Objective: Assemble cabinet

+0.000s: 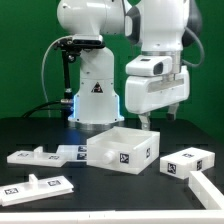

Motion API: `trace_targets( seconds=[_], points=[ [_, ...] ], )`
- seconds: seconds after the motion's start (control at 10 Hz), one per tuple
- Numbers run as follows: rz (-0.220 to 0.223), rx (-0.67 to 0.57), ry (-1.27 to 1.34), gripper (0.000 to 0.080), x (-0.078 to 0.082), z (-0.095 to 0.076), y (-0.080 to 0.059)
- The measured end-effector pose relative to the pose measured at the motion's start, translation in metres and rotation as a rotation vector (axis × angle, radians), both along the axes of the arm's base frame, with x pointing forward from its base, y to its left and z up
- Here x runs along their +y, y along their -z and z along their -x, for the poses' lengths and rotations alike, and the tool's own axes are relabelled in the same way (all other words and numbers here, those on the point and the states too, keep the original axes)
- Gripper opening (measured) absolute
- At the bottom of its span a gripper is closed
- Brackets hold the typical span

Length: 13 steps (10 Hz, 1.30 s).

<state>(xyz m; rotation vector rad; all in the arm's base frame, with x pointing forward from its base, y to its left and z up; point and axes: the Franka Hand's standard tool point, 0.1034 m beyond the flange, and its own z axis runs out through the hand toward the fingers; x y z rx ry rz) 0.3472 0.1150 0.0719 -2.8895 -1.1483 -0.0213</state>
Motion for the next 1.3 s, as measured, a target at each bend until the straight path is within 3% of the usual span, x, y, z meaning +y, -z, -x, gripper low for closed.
trace_targets(
  seconds=[0.5, 0.7, 0.8, 1.1, 1.3],
  points=[
    [0.002, -0.034, -0.032, 0.0796, -0.004, -0.012, 0.005],
    [0.026, -0.052, -0.035, 0.0796, -0.022, -0.010, 0.025],
    [0.030, -0.050, -0.031, 0.0796, -0.026, -0.007, 0.028],
    [0.036, -0.053, -0.023, 0.0796, -0.030, -0.008, 0.032],
    [0.033, -0.060, -0.023, 0.0750, -0.027, -0.015, 0.031]
  ],
)
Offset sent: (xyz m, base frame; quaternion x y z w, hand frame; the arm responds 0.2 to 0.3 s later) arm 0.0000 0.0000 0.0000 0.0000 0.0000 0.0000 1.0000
